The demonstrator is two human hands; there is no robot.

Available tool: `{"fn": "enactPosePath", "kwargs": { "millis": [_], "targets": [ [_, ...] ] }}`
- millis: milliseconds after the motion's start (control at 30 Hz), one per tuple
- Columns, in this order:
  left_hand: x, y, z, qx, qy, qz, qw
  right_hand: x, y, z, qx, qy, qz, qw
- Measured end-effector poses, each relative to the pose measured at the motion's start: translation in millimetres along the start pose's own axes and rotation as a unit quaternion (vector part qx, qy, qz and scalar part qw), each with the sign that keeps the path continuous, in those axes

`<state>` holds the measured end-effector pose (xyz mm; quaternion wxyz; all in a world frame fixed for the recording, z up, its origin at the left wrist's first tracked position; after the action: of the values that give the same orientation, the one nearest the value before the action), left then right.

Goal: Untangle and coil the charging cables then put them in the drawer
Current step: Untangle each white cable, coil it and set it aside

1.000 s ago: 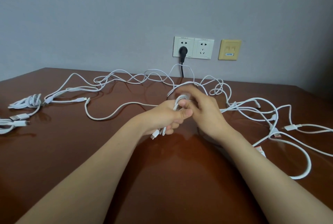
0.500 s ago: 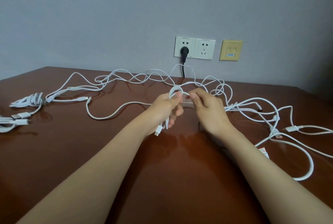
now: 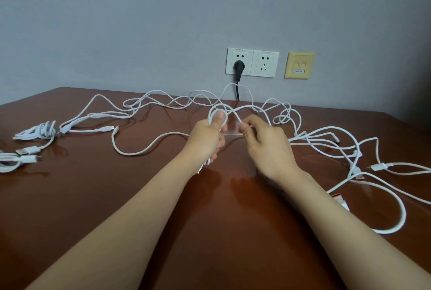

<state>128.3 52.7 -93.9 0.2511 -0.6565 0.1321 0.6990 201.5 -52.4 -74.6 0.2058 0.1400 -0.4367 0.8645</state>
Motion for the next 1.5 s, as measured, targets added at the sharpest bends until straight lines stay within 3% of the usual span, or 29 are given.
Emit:
{"fn": "enactPosePath", "kwargs": {
  "millis": [533, 833, 967, 1067, 1133, 1267, 1333, 1400, 1500],
  "targets": [
    [-12.3, 7.2, -5.2, -0.049, -0.010, -0.062, 0.997, 8.2, 5.6, -12.1, 0.072, 0.025, -0.002, 0.997],
    [-7.9, -9.4, 26.6, -0.190, 0.009, -0.035, 0.981, 4.4, 2.9, -5.1, 0.066, 0.052, -0.006, 0.996],
    [-7.8, -8.2, 29.2, -0.204, 0.023, -0.024, 0.978, -1.9, -3.6, -1.1, 0.012, -0.093, -0.109, 0.990],
    [-7.8, -6.8, 25.4, -0.188, 0.052, -0.011, 0.981, -3.6, -4.1, -1.1, 0.044, -0.288, -0.226, 0.930],
    [-7.1, -7.3, 24.4, -0.184, 0.090, 0.014, 0.979, -1.2, -5.9, -0.5, 0.096, -0.328, -0.259, 0.903],
    [-9.4, -7.4, 24.5, -0.189, 0.183, 0.043, 0.964, -0.5, -3.7, -4.6, 0.160, -0.222, -0.258, 0.927],
    [-12.0, -6.1, 23.3, -0.185, 0.204, 0.036, 0.961, -4.0, -0.4, -9.1, 0.158, -0.112, -0.175, 0.965],
    [-14.1, -4.2, 21.7, -0.176, 0.216, 0.034, 0.960, -6.4, 5.1, -12.1, 0.174, 0.042, -0.079, 0.981],
    [-14.7, -2.8, 19.1, -0.154, 0.192, 0.029, 0.969, -2.4, 4.8, -5.4, 0.142, 0.084, -0.037, 0.986]
  ]
}}
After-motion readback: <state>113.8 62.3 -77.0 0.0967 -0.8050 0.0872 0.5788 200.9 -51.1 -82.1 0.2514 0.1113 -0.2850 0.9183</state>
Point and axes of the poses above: each hand's wrist, its own y-axis away from the middle knuckle, its own z-axis out of the back of the hand, x = y × z, the point moved 4 cm from there along -y, towards the middle knuckle, and after that the axes turned 12 degrees about -x, right-handed, at the moved point
